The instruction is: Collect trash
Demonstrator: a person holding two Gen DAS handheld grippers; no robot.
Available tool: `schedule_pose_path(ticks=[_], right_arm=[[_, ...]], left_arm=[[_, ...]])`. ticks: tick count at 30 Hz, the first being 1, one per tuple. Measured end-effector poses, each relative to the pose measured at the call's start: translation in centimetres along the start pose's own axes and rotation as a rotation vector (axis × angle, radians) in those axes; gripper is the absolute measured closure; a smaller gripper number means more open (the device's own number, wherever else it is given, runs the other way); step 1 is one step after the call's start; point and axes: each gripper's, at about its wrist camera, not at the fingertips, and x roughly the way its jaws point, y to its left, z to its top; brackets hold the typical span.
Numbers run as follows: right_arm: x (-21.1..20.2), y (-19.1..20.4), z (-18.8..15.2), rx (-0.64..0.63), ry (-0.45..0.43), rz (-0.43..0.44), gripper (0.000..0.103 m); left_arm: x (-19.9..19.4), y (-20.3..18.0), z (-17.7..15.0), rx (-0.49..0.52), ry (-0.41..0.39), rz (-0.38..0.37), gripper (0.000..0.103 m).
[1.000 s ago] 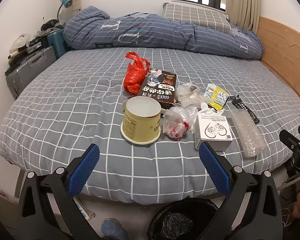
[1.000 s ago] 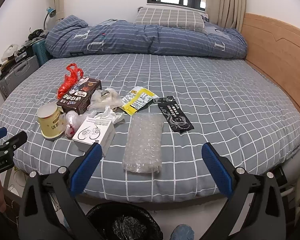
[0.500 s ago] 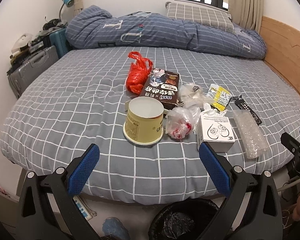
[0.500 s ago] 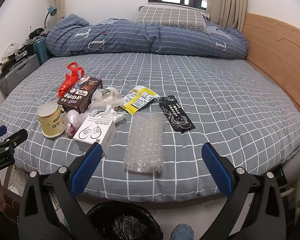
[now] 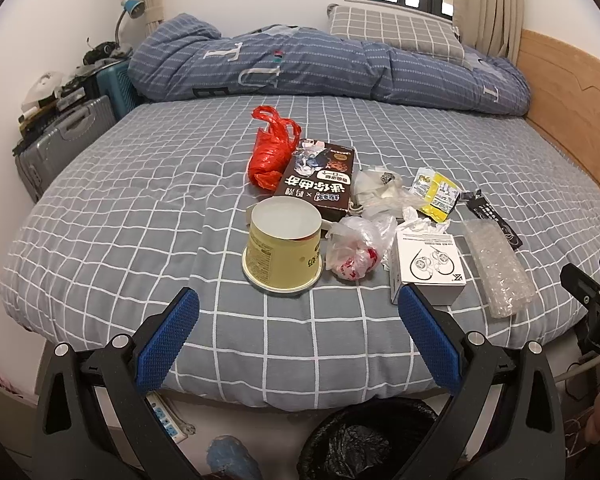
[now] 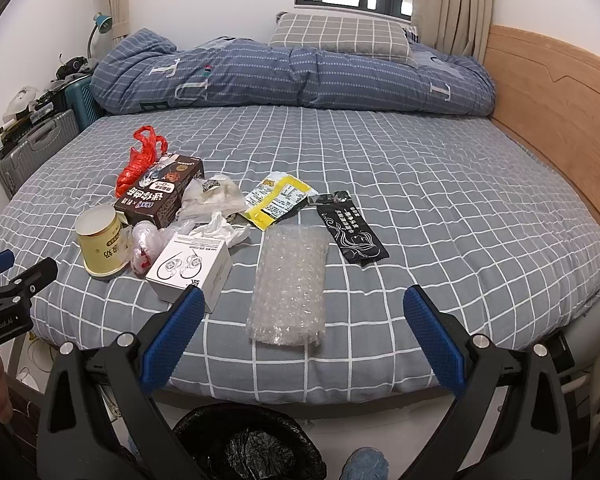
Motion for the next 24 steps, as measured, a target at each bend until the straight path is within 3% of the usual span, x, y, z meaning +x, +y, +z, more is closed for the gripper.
schedule_pose_path(ticks=[24], right_arm=[[-0.1,-0.24,0.05,0.01,-0.006,0.005,0.007]], left_arm=[[0.51,-0.35,0.09,0.009,0.016,0.001,0.006]])
